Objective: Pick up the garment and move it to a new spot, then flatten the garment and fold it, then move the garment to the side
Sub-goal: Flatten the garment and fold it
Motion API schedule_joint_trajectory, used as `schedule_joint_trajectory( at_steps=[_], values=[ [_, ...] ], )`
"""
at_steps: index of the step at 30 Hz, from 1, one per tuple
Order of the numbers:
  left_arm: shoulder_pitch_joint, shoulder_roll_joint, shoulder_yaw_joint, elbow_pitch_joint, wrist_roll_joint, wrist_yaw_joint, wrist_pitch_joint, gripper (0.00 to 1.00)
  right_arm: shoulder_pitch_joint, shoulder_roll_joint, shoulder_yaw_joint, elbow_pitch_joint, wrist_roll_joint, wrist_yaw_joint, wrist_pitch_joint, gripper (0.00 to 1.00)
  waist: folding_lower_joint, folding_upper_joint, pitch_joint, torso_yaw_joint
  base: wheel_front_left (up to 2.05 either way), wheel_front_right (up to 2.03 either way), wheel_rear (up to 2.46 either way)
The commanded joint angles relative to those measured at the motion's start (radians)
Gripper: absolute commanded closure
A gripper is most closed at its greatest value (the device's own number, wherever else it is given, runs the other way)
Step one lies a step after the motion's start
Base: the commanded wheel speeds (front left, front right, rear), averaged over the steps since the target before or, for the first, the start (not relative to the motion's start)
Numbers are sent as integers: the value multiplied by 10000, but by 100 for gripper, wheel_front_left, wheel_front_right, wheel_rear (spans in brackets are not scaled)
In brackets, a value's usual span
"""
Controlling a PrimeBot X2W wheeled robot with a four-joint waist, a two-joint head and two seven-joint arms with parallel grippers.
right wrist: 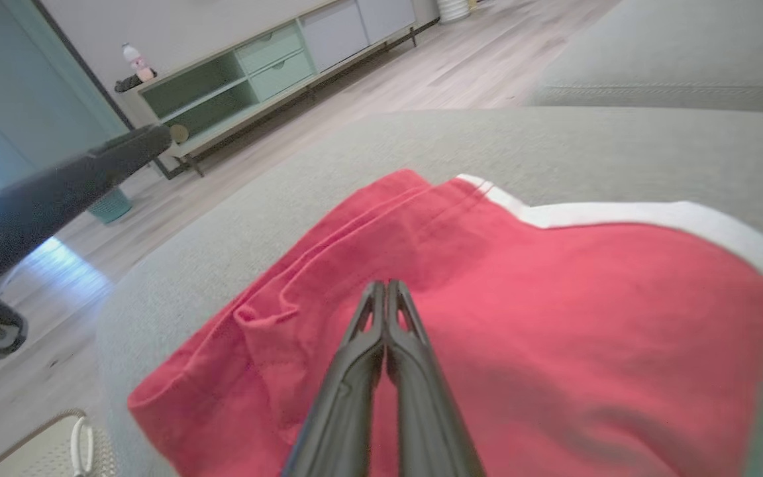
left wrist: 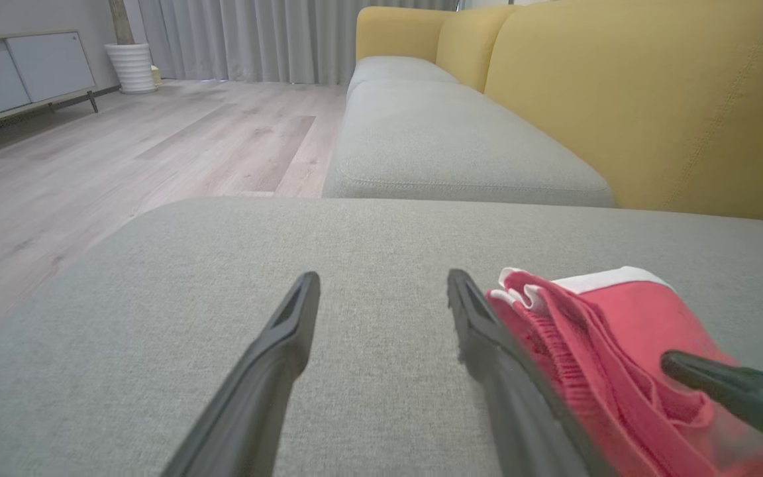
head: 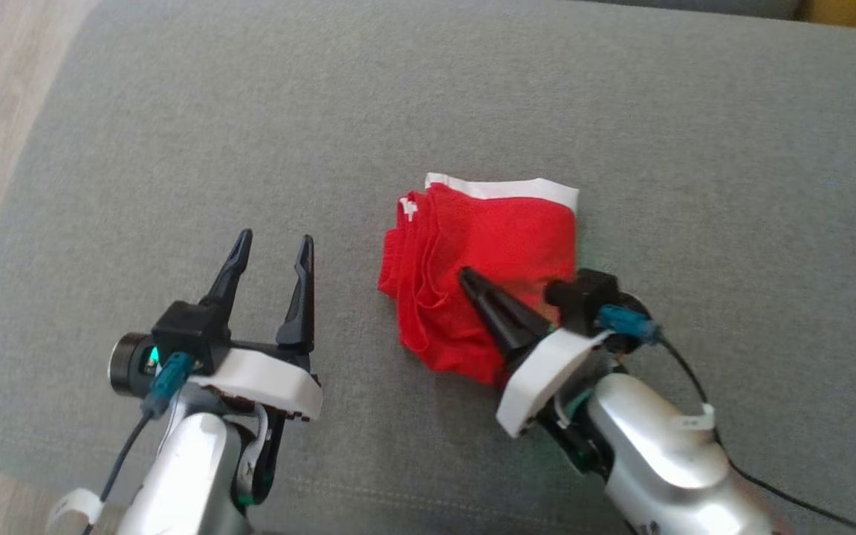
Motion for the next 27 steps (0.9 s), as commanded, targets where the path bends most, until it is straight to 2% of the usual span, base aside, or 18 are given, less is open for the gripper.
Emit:
schedule_joint_trajectory(
  at_steps=[1,8,14,20,25,26,27],
  values=[
    [-440,54,315,-261,-50,-23,-130,0,-316,129,490,-94,267,-9,-203,100,0,0,133,150,0,0,0],
    [-486,15,338,-152,-66,-5,-178,0,-900,130,2585,752,1288,-9,-406,100,0,0,203,218,0,0,0],
    [-516,-7,368,-82,-67,13,-196,0,-1299,131,3703,1299,1874,-9,-473,100,0,0,180,96,0,0,0],
    [-365,61,444,-47,-71,45,-203,0,-1465,131,3726,907,2251,-9,-1118,100,0,0,-90,-202,0,0,0],
    [-114,173,525,-70,-73,111,-205,0,-1228,45,2848,201,2133,-9,-1430,100,0,0,-460,-577,0,0,0],
    [-63,195,537,-89,-77,123,-205,0,-1094,-24,2528,18,2102,-9,-1464,83,0,0,-519,-645,0,0,0],
    [-15,217,547,-110,-79,134,-206,0,-953,-122,2174,-142,2023,-9,-1486,37,0,0,-580,-707,0,0,0]
  ],
)
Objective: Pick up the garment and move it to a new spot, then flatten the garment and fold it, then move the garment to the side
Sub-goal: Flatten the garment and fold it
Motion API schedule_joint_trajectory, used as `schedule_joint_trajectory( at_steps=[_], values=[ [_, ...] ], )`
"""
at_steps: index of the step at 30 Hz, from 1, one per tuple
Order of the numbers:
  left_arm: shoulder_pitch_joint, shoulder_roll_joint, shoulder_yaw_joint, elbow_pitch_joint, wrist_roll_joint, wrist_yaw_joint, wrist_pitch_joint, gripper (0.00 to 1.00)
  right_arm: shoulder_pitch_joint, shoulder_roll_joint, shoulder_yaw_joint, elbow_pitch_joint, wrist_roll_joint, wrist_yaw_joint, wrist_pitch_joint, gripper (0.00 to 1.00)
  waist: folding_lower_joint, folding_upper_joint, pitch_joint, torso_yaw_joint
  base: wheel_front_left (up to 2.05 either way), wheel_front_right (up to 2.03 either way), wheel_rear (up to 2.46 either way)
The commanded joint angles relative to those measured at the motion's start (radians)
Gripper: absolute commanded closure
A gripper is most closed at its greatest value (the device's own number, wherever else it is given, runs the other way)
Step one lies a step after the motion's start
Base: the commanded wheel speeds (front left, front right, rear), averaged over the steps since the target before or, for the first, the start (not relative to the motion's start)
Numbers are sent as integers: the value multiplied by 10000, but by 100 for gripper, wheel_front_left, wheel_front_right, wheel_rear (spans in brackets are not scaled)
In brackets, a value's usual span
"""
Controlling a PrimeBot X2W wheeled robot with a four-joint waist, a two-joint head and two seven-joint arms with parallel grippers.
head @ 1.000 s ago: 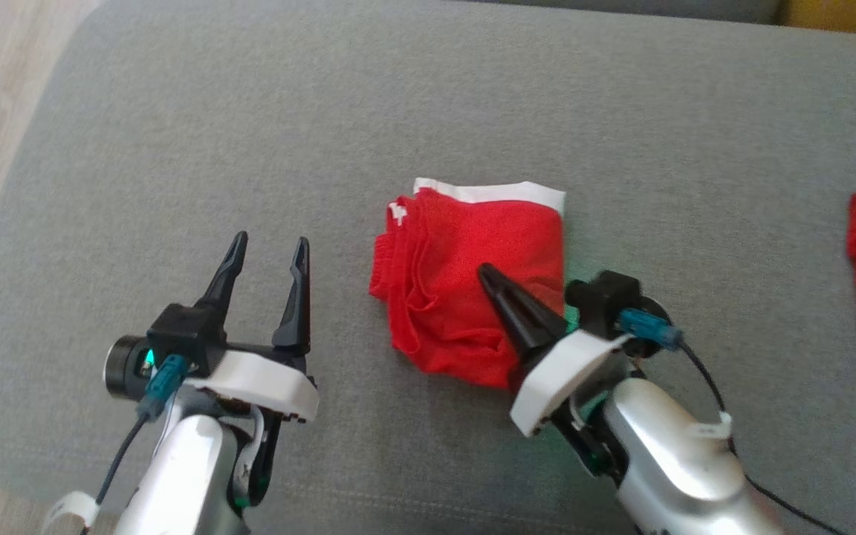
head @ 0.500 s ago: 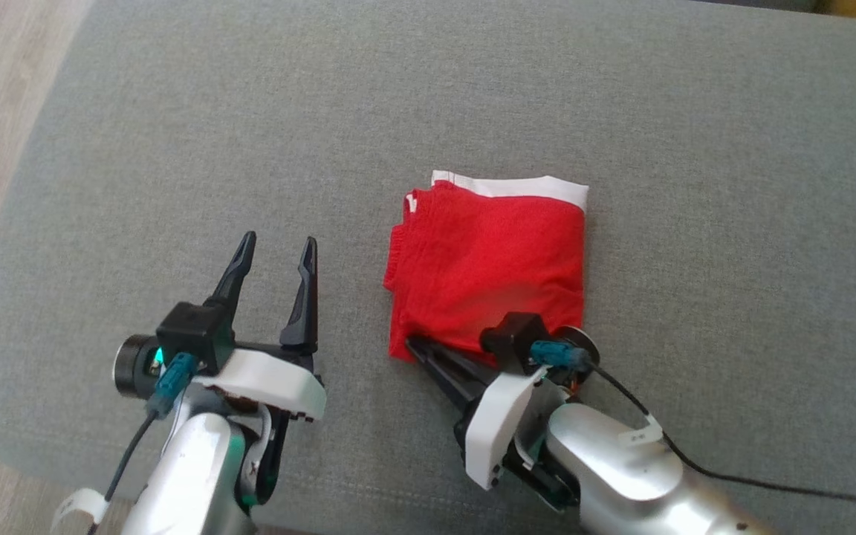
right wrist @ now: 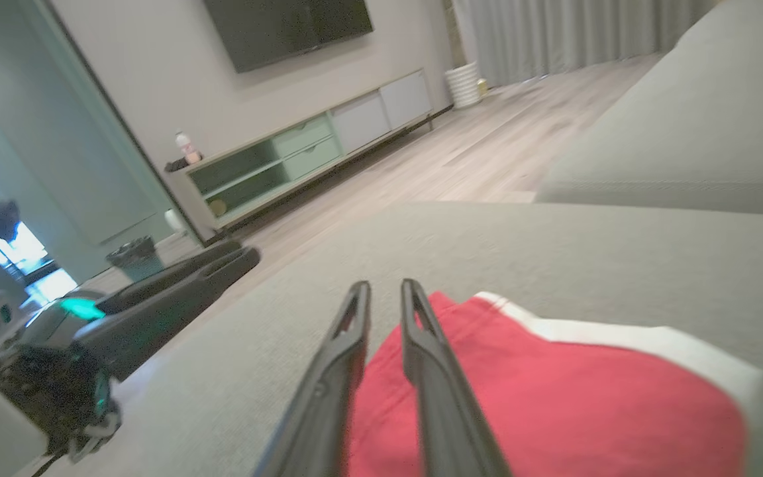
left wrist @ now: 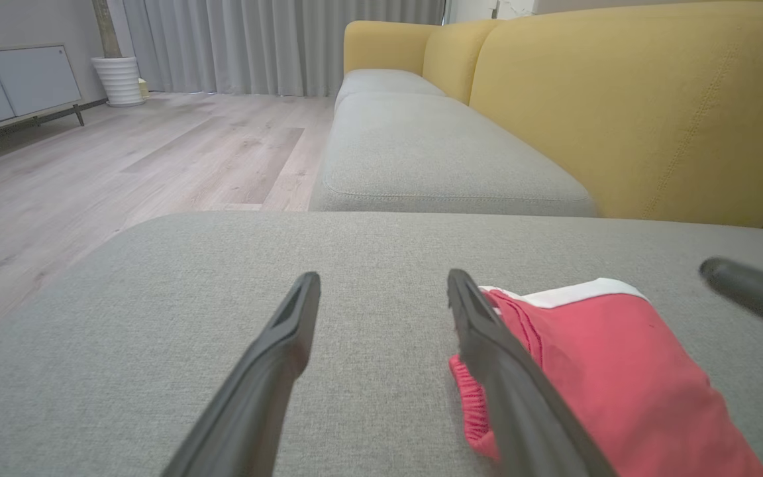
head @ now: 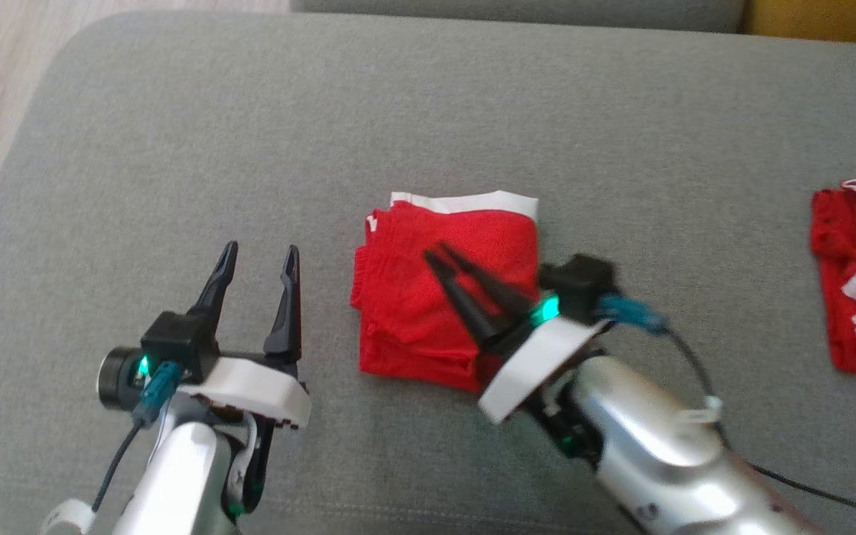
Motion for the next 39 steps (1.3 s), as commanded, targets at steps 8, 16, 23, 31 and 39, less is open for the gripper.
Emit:
schedule_joint_trajectory(
  at_steps=[8,16,23,31,39],
  values=[
    [205,426,429,-596,-58,179,-117,0,1693,-545,-4087,-1737,-1834,-9,-185,0,0,0,-503,-624,0,0,0],
    [695,655,414,-952,-38,308,-40,0,3591,-429,-7362,-3457,-3717,-9,952,0,0,0,-946,-926,0,0,0],
    [1379,840,280,-1250,-83,352,189,0,5308,-68,-8288,-5053,-4297,-9,2007,0,0,0,-1587,-1053,0,0,0],
    [2061,988,215,-1496,-97,541,374,0,6403,162,-8500,-6004,-4470,-9,2491,0,0,0,-2051,-1123,0,0,0],
    [2378,1150,259,-1757,-86,718,477,0,6714,245,-8689,-6452,-4548,-9,2654,0,0,0,-2295,-1097,0,0,0]
  ],
)
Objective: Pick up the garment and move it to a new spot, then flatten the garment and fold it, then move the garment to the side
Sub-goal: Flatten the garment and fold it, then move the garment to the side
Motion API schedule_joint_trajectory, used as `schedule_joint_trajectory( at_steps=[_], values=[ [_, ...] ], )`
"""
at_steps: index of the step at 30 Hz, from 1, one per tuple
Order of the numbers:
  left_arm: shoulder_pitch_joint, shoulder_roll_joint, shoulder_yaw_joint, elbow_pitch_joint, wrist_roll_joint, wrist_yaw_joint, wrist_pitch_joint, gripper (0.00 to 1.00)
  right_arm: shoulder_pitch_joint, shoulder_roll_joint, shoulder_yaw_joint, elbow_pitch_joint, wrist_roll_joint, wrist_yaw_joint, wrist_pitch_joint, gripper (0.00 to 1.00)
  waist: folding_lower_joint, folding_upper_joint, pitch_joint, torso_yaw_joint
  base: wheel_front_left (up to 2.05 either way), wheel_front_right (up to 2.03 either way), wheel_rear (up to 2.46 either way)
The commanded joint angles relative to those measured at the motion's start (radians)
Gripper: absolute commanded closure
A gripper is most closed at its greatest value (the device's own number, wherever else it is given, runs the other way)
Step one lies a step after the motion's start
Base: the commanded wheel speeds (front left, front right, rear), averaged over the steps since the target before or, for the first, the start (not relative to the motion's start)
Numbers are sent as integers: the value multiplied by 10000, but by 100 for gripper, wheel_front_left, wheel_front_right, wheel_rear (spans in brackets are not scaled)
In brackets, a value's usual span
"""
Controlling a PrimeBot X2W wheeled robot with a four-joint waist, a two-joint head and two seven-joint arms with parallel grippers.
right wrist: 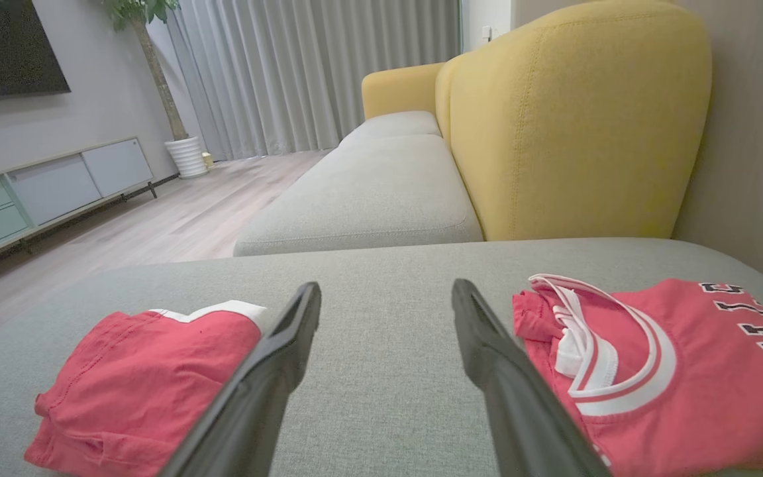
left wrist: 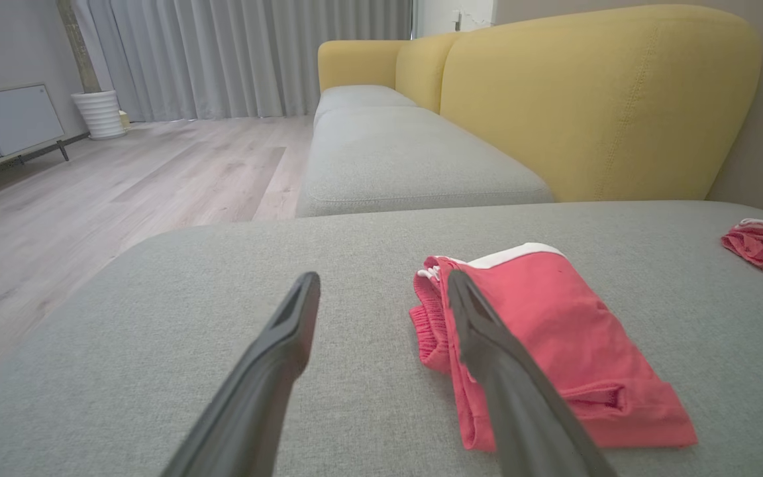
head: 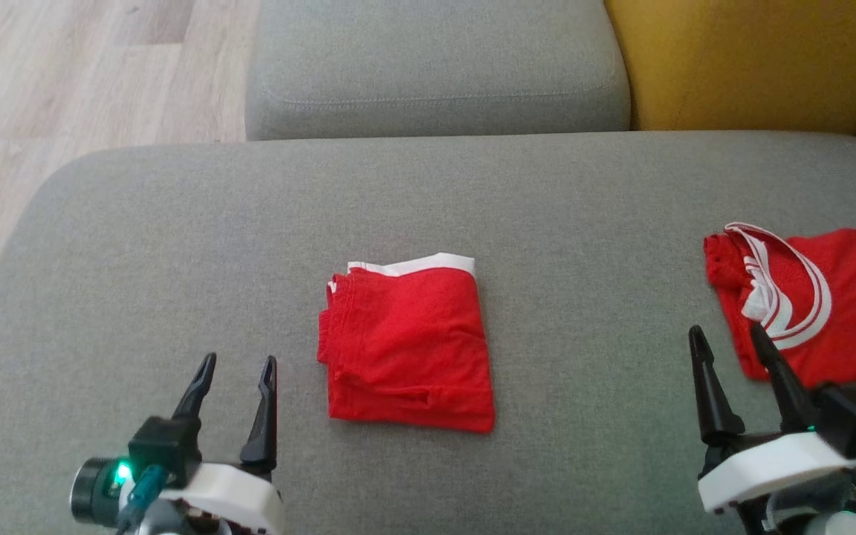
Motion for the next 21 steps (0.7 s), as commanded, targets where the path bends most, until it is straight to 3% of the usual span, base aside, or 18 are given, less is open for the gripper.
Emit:
schedule_joint_trajectory(
  at_steps=[1,21],
  values=[
    [-284,183,416,-397,-49,80,22,0,-177,-63,185,-420,-62,-9,4,0,0,-1,-33,15,0,0,0],
    [-311,357,363,-649,-104,234,155,0,4,-12,57,-542,-109,-9,151,0,0,-1,-63,102,0,0,0]
  ],
)
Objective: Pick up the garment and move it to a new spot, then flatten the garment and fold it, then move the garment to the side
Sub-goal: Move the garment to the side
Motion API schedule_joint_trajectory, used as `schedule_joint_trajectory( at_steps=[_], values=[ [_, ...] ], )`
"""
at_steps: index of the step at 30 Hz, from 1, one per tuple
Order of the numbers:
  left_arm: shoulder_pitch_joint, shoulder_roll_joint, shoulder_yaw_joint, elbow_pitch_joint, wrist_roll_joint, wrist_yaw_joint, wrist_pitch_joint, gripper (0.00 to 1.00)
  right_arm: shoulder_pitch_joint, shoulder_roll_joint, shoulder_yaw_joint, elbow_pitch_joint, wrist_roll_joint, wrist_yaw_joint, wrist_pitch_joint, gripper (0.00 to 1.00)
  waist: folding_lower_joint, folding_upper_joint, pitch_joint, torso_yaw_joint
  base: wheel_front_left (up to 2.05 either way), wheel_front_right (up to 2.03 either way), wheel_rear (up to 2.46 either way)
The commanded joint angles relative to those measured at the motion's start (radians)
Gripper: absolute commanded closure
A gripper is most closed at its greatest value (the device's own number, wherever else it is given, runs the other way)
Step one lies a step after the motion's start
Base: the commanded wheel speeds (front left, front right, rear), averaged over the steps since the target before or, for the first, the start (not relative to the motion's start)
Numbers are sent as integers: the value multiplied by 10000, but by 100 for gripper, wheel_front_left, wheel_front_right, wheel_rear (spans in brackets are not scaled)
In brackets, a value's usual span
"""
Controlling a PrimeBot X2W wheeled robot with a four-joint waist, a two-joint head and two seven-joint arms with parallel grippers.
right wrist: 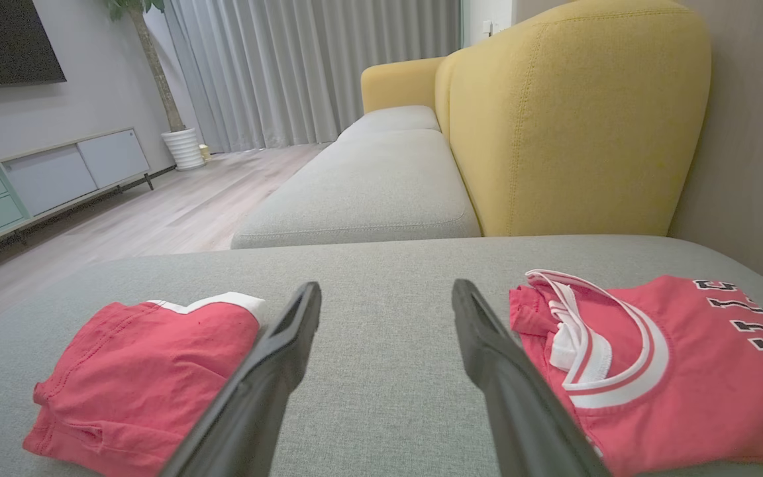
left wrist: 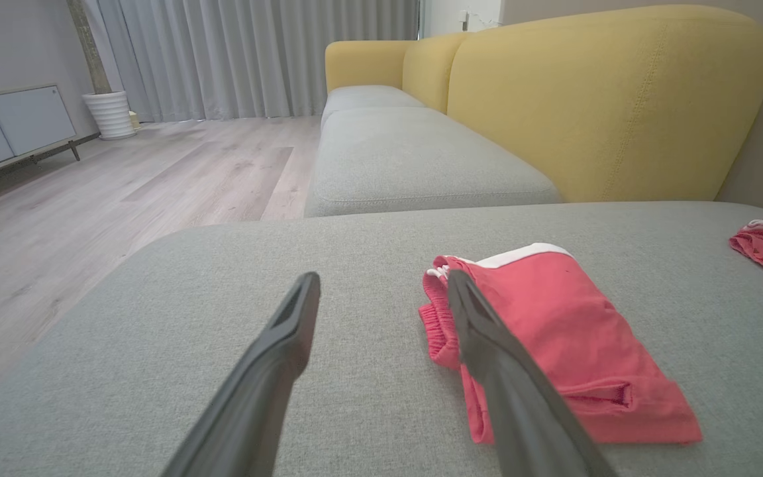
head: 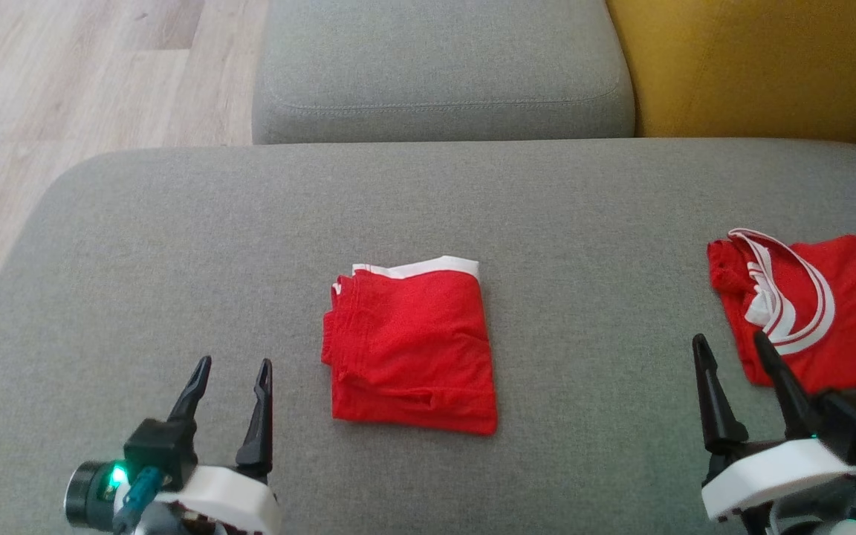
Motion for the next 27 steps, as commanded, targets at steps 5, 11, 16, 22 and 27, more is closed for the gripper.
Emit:
schedule_joint_trajectory(
  at_steps=[5,11,16,22,27],
  values=[
    [-526,206,337,-347,-70,89,-31,0,-206,-55,187,-340,114,-9,-58,0,0,-1,19,24,0,0,0],
    [-737,183,250,-342,-73,65,-44,0,-256,-54,101,-232,134,-9,-44,0,0,-1,142,223,0,0,0],
    [-1251,71,88,-261,-75,-82,-85,0,-444,-54,154,114,155,-9,59,0,0,-1,460,750,0,0,0],
    [-1912,-152,-115,-164,-30,-237,-262,0,-1048,-53,501,1147,226,-9,37,0,0,-1,1074,1512,0,0,0],
    [-2647,-550,-329,44,-20,-408,-511,0,-1973,-53,1235,2709,366,-9,-137,0,0,-1,1717,2314,0,0,0]
  ],
)
